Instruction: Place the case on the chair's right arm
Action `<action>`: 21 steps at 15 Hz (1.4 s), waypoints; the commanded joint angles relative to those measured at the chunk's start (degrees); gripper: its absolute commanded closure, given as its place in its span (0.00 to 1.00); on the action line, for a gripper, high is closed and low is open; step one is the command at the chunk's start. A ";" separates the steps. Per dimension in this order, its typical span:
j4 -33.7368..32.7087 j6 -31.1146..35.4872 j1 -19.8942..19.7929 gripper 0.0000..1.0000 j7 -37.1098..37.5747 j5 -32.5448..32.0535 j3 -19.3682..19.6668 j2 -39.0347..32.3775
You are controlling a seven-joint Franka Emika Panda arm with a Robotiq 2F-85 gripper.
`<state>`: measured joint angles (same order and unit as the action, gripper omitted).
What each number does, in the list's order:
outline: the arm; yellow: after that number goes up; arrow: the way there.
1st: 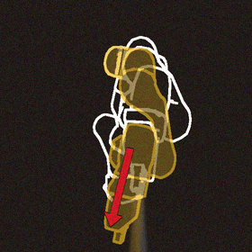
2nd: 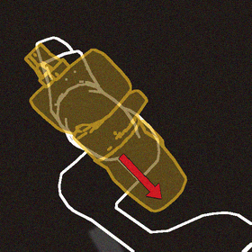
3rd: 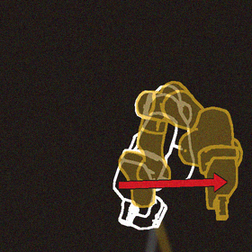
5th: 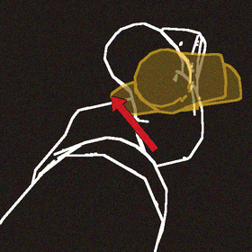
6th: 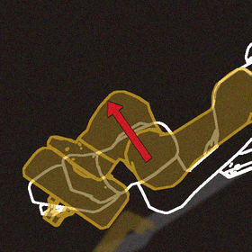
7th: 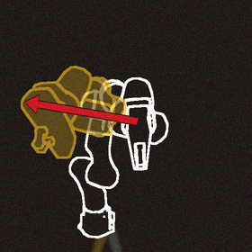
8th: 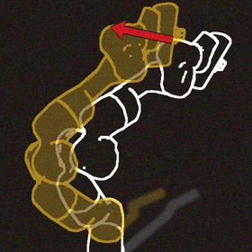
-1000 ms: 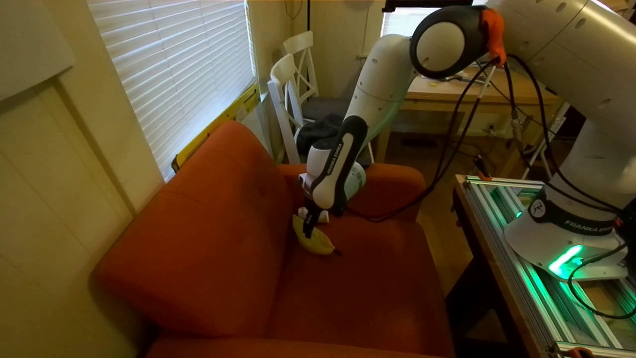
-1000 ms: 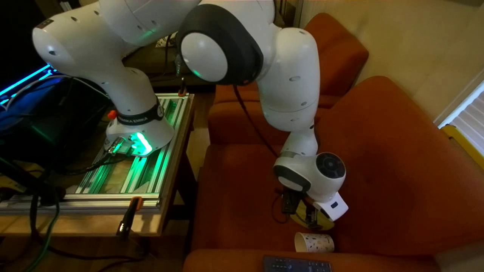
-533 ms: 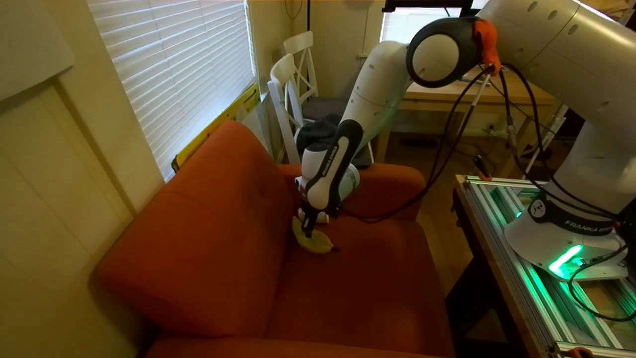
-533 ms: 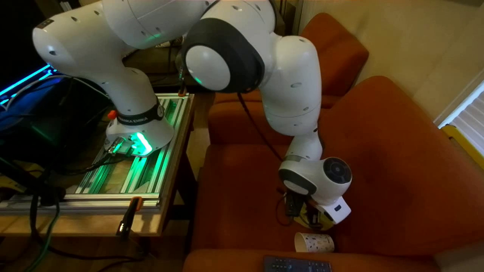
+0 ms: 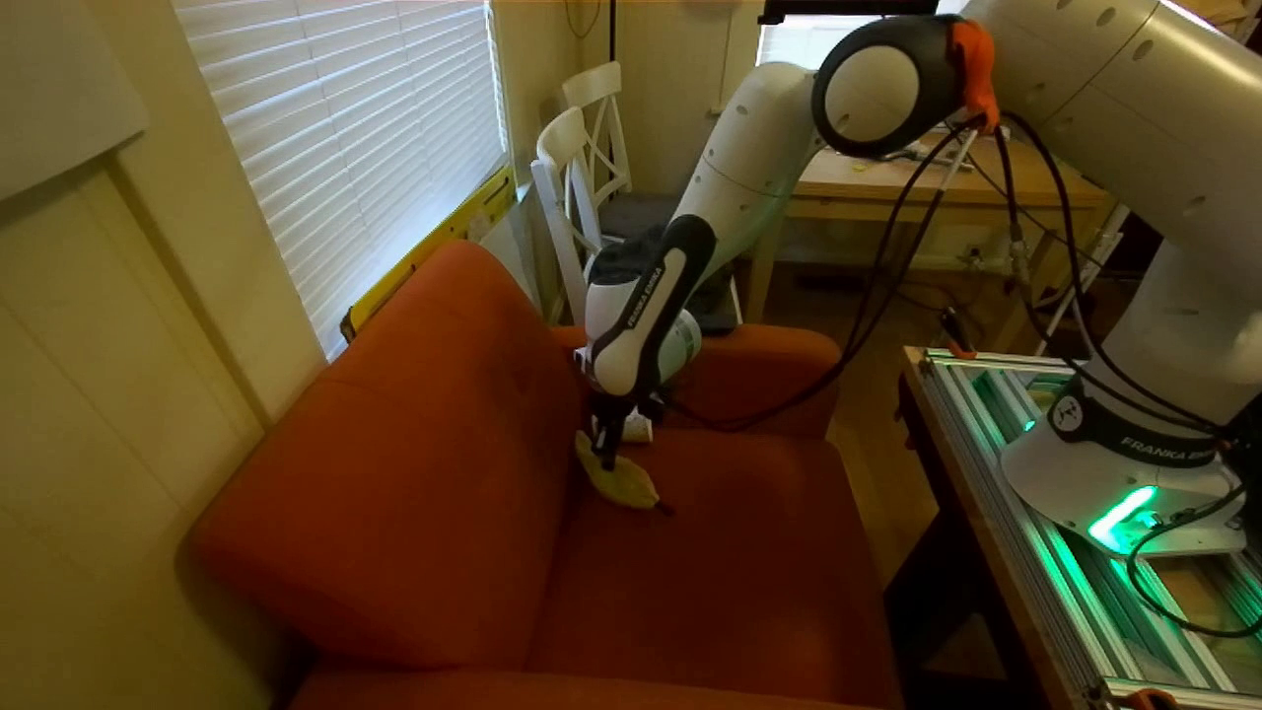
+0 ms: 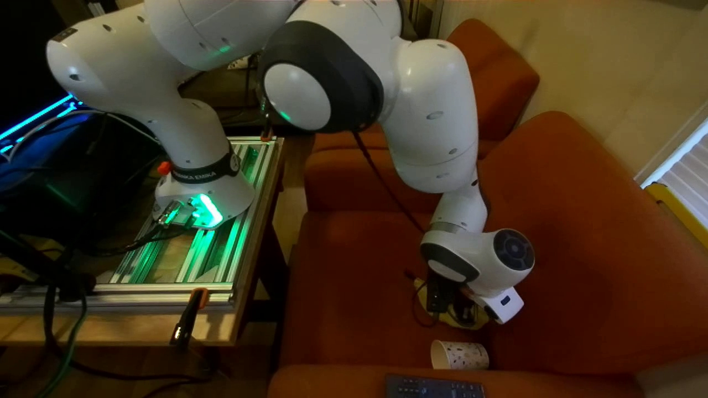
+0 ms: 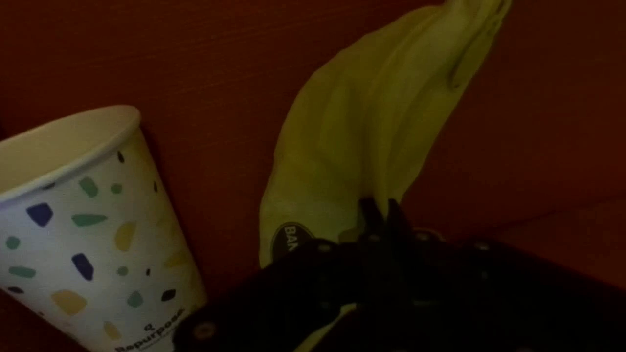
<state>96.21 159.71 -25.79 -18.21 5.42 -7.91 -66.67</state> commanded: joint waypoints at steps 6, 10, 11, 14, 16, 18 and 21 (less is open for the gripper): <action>5.27 -14.09 -2.10 0.98 -3.73 1.36 -2.11 10.95; 8.16 -18.16 -0.44 0.98 -3.80 1.46 -1.01 16.03; 8.83 -18.76 -0.04 0.98 -3.75 1.40 -0.67 17.22; 11.49 -19.45 1.14 0.98 -3.36 1.23 0.81 21.46; 13.34 -19.63 1.77 0.98 -3.29 1.06 1.94 24.31; 15.07 -19.72 2.18 0.98 -3.13 0.91 3.25 27.19; 16.07 -20.01 1.90 0.98 -3.24 1.51 4.87 30.16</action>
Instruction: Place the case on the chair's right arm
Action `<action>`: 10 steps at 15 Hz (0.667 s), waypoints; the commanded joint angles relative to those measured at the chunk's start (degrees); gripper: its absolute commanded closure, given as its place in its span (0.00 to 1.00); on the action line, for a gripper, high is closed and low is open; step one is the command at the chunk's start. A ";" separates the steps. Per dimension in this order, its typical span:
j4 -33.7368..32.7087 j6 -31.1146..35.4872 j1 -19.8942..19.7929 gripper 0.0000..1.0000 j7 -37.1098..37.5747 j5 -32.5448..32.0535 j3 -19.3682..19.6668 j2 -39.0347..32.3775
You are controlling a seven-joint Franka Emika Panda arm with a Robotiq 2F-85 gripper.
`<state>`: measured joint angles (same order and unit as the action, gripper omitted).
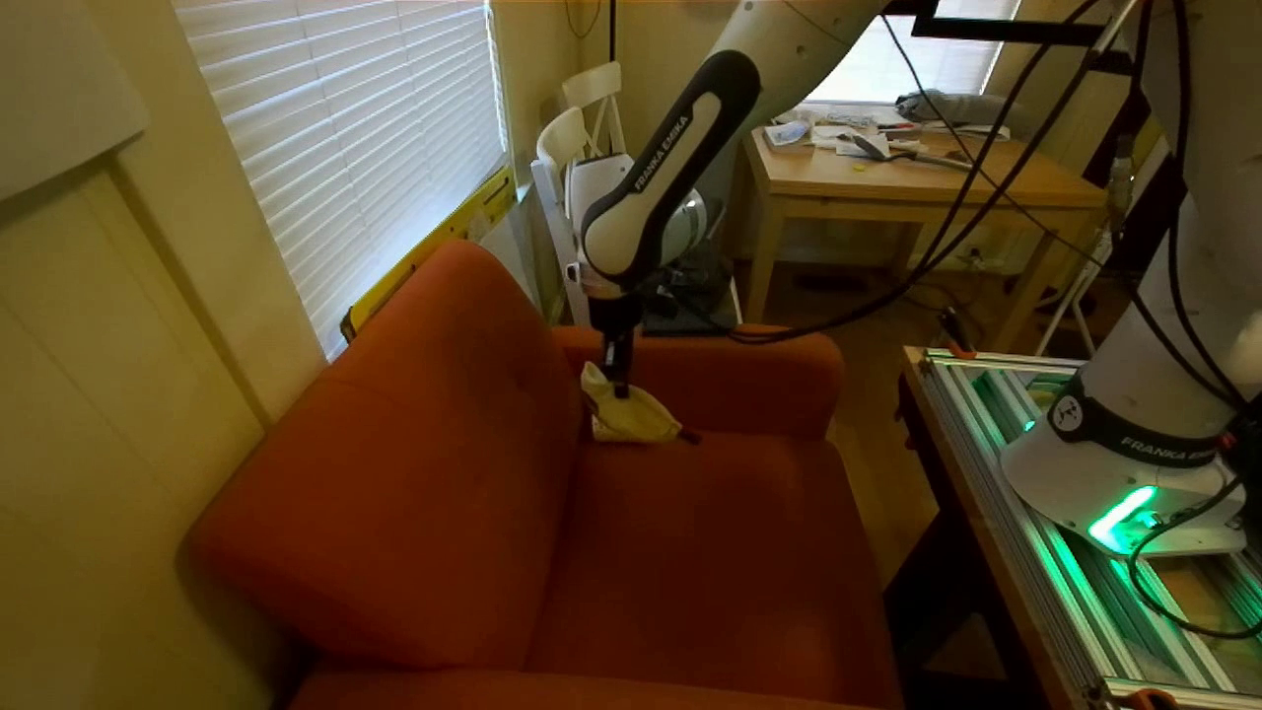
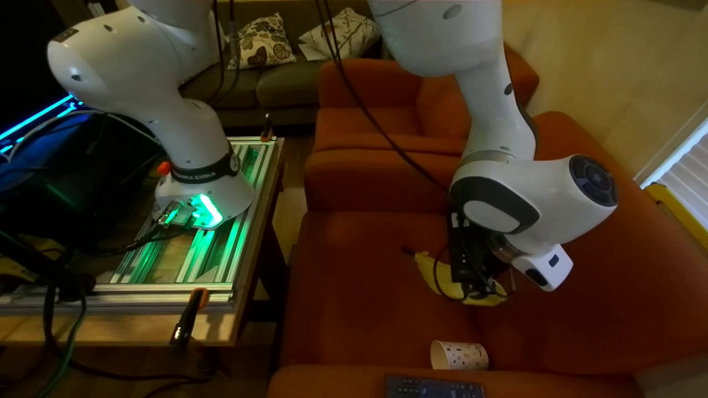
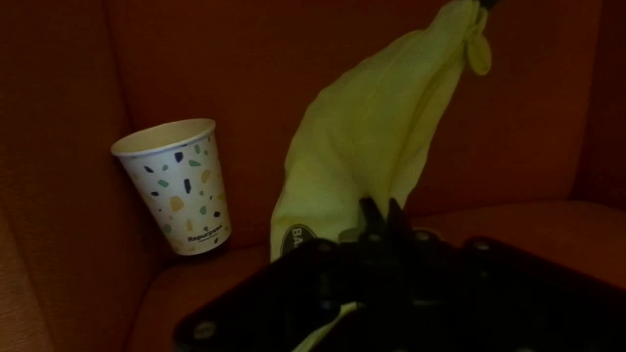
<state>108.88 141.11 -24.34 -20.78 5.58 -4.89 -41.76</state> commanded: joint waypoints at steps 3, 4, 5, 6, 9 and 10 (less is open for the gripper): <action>3.04 -1.25 -0.41 0.98 -0.62 2.89 3.13 6.81; 2.81 -1.13 -0.75 0.98 -0.62 3.64 3.48 7.24; 2.56 -0.65 -1.12 0.98 -0.44 4.61 3.83 7.52; 2.39 -0.51 -1.50 0.98 -0.58 5.70 3.98 7.83; 0.79 -0.09 -2.94 0.97 -0.74 9.69 3.97 7.16; 0.45 0.07 -3.20 0.97 -0.26 10.88 4.09 7.04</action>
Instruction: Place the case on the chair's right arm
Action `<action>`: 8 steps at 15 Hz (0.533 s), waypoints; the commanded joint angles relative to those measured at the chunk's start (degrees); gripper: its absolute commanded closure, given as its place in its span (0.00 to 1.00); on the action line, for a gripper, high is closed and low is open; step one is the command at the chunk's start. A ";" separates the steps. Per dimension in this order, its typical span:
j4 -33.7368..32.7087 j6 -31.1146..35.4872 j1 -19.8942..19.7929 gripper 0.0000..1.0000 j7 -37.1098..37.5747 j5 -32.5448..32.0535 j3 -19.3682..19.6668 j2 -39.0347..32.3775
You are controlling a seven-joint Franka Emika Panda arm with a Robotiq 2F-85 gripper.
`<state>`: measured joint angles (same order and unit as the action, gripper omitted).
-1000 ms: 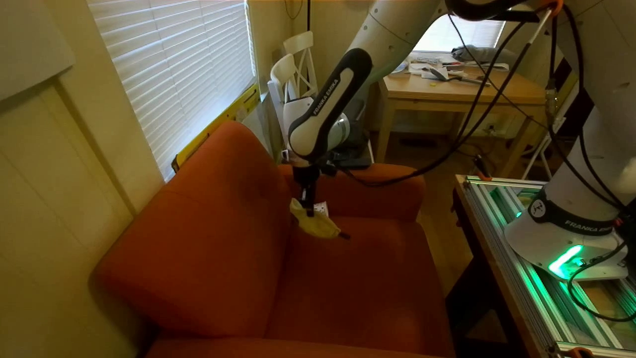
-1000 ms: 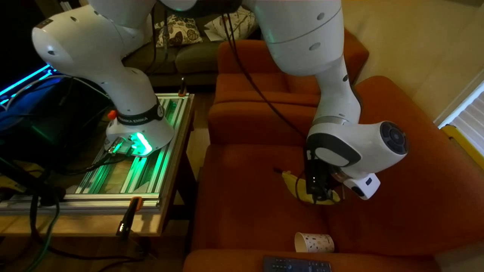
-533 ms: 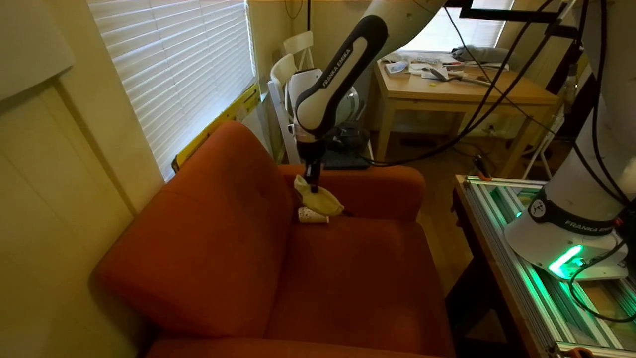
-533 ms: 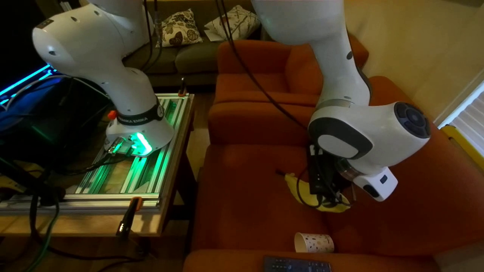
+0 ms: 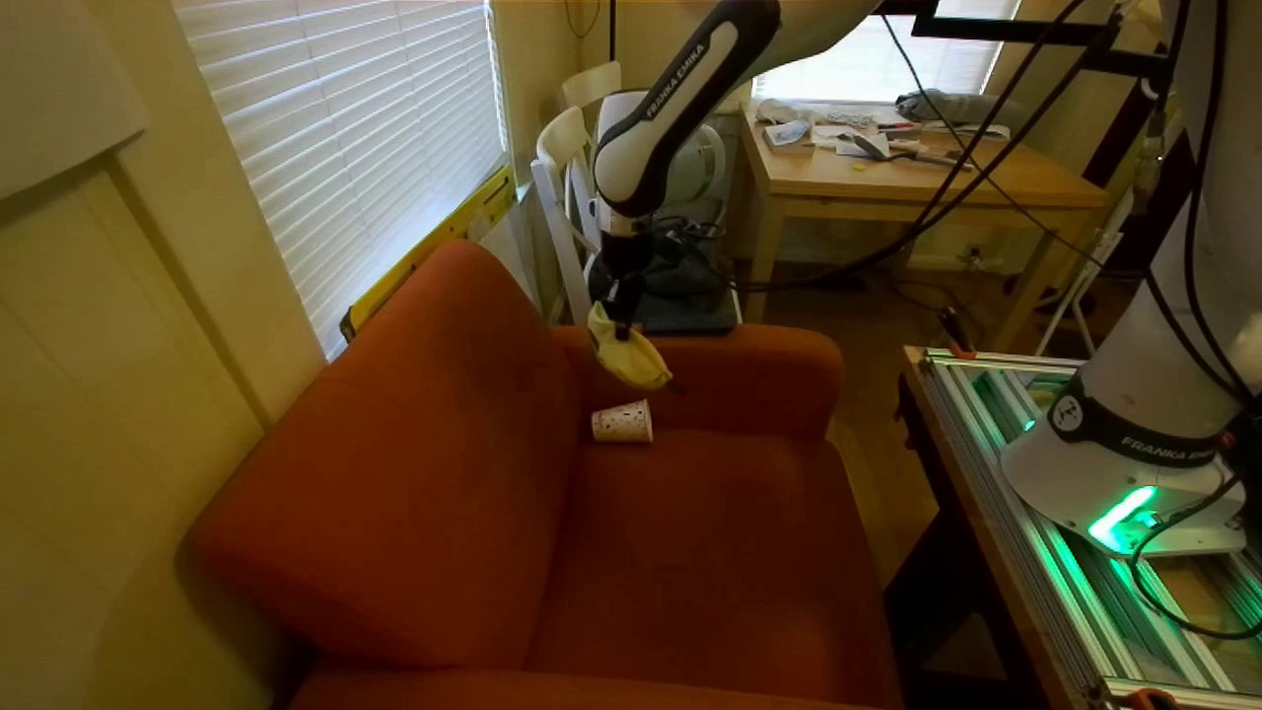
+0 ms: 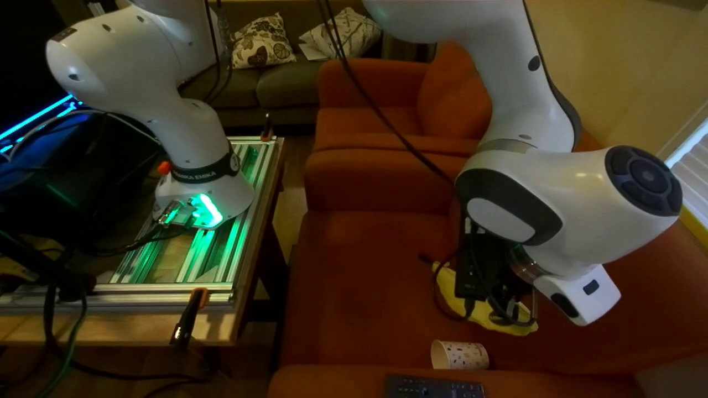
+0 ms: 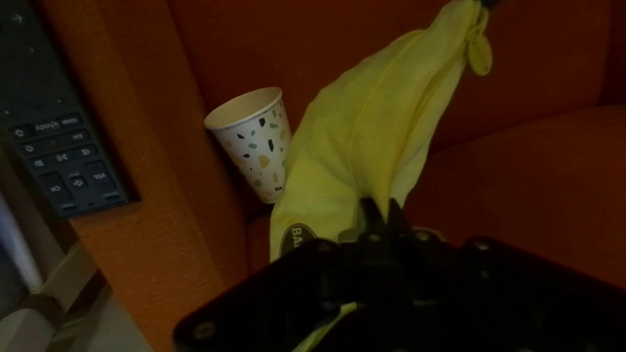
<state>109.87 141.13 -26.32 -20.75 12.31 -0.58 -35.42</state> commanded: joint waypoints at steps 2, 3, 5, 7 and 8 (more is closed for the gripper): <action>-1.37 0.53 -2.10 0.97 0.54 6.90 -0.01 0.27; -1.59 0.86 -2.41 0.97 0.93 8.11 0.12 0.31; -2.18 1.86 -2.91 0.98 1.60 9.90 0.65 0.10; -3.18 2.24 -3.03 0.98 2.58 10.49 1.59 -0.09; -3.73 2.40 -3.16 0.98 3.04 10.62 1.90 -0.32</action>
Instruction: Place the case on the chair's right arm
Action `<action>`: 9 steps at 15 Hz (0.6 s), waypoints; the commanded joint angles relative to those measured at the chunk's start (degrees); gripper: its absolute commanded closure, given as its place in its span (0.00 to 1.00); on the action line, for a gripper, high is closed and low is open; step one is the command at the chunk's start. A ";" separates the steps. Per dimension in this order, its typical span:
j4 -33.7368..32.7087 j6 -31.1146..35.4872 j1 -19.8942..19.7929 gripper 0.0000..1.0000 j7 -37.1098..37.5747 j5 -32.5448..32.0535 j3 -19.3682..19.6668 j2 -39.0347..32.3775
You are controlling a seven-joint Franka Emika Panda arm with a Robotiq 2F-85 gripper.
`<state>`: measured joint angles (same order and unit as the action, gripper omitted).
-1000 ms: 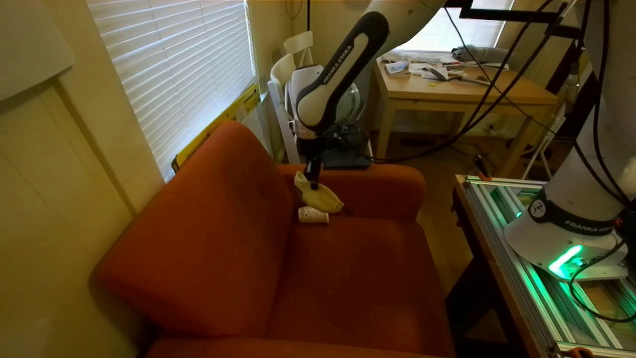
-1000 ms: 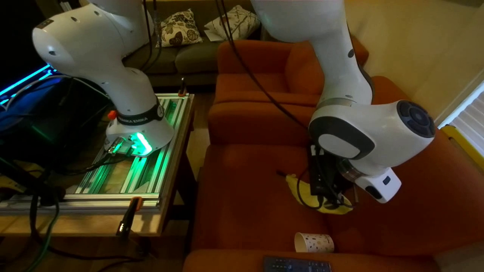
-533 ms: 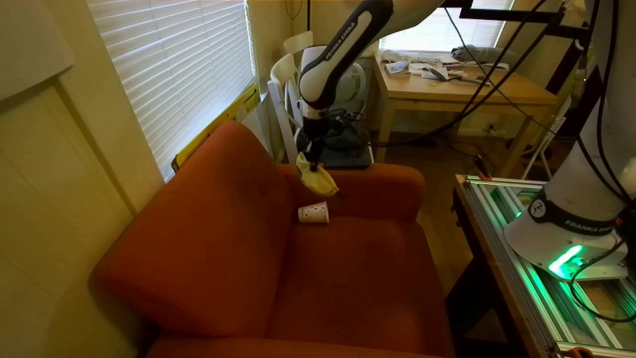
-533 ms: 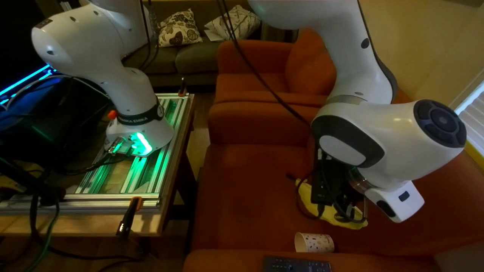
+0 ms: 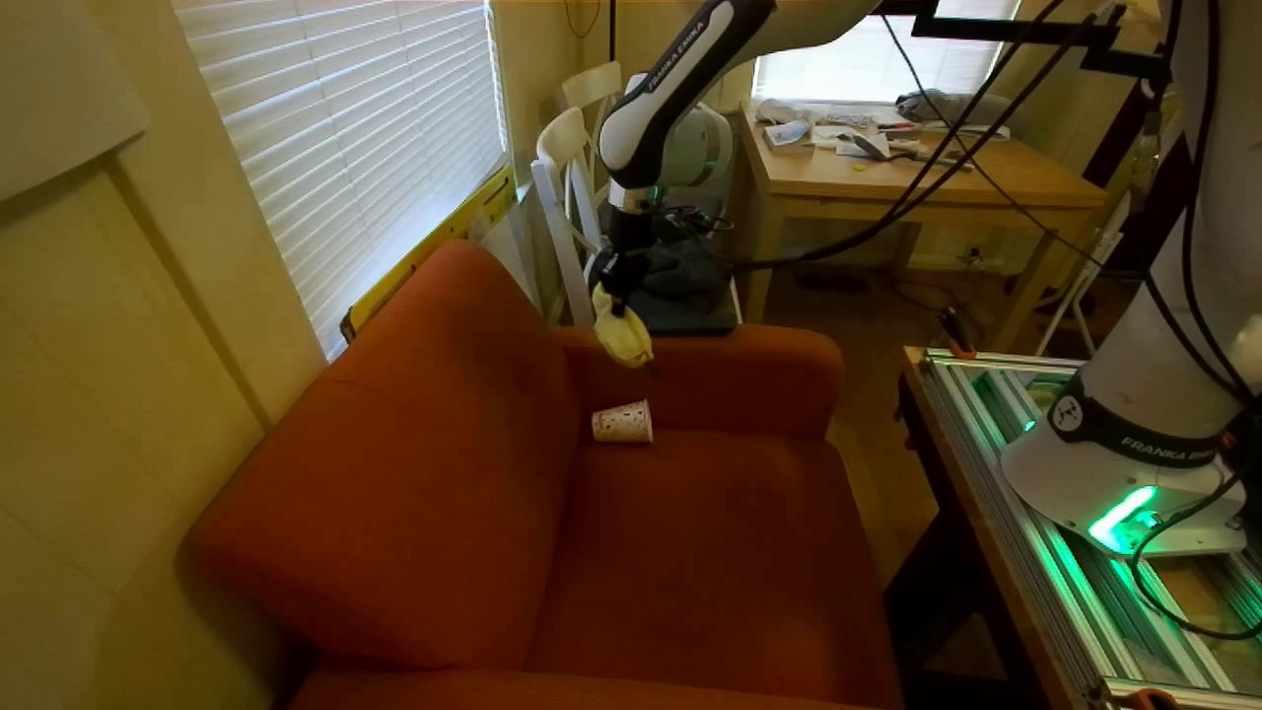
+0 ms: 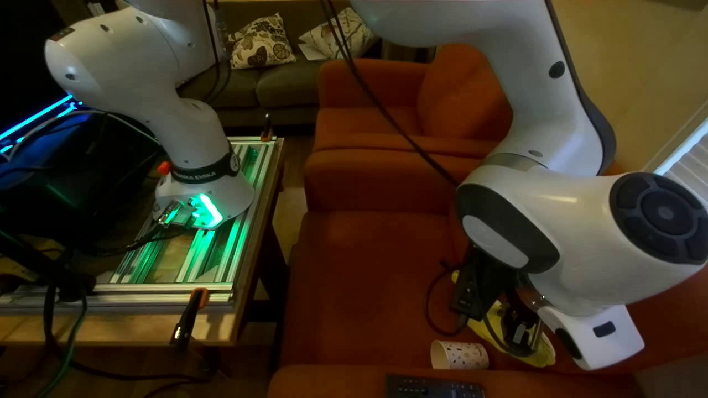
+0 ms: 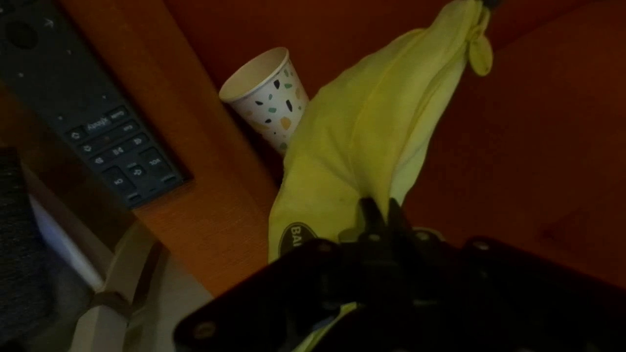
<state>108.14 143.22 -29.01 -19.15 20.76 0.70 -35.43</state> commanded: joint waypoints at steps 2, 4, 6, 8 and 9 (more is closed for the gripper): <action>-4.16 -1.28 -0.89 0.98 2.07 2.14 1.02 -1.37; -6.14 -1.88 -1.11 0.98 3.17 2.08 1.45 -2.48; -8.21 -2.27 -1.01 0.98 4.67 1.50 2.18 -3.68; -10.43 -3.08 -1.07 0.98 6.05 0.99 2.86 -5.13; -11.65 -3.72 -1.17 0.98 6.68 0.79 3.26 -5.84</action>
<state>101.57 142.64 -29.82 -14.68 21.25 3.11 -38.78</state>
